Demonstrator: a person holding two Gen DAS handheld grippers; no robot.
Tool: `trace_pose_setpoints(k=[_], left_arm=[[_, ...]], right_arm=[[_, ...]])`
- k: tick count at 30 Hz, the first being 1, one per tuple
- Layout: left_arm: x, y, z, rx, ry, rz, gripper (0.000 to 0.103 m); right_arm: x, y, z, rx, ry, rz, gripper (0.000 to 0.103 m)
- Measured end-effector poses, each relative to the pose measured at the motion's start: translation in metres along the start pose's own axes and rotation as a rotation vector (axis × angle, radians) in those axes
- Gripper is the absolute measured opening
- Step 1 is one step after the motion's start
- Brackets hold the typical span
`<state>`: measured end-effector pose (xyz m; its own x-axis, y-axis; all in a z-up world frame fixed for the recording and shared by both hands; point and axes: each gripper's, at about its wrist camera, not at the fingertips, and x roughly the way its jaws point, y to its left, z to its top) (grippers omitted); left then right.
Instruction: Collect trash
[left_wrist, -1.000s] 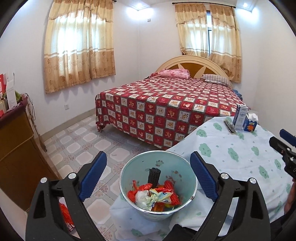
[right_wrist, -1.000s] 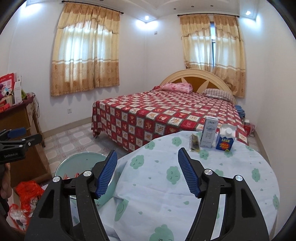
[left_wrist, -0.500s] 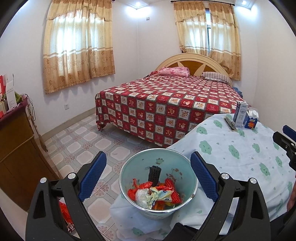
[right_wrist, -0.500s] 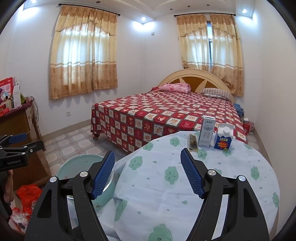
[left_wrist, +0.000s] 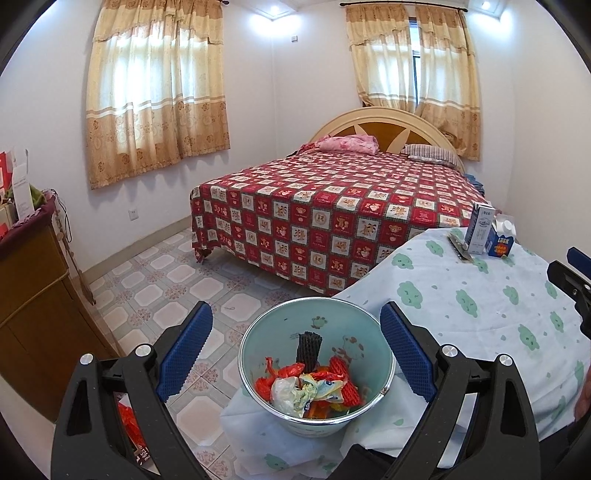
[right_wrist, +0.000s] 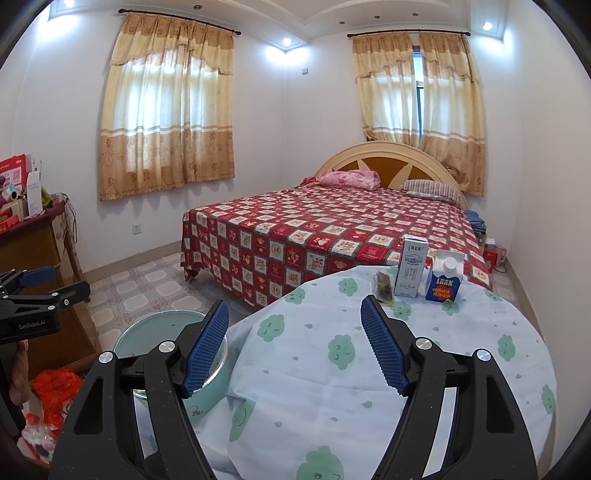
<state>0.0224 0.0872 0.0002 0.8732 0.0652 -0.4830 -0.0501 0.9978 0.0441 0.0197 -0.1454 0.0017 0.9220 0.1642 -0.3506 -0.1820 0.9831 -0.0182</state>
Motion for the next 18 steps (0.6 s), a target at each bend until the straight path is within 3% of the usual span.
trace_pose_setpoints(k=[18], left_arm=[[-0.0019, 0.0034, 0.0000, -0.001, -0.004, 0.005, 0.091]], right_arm=[[-0.0044, 0.0036, 0.0021, -0.002, -0.004, 0.000, 0.073]])
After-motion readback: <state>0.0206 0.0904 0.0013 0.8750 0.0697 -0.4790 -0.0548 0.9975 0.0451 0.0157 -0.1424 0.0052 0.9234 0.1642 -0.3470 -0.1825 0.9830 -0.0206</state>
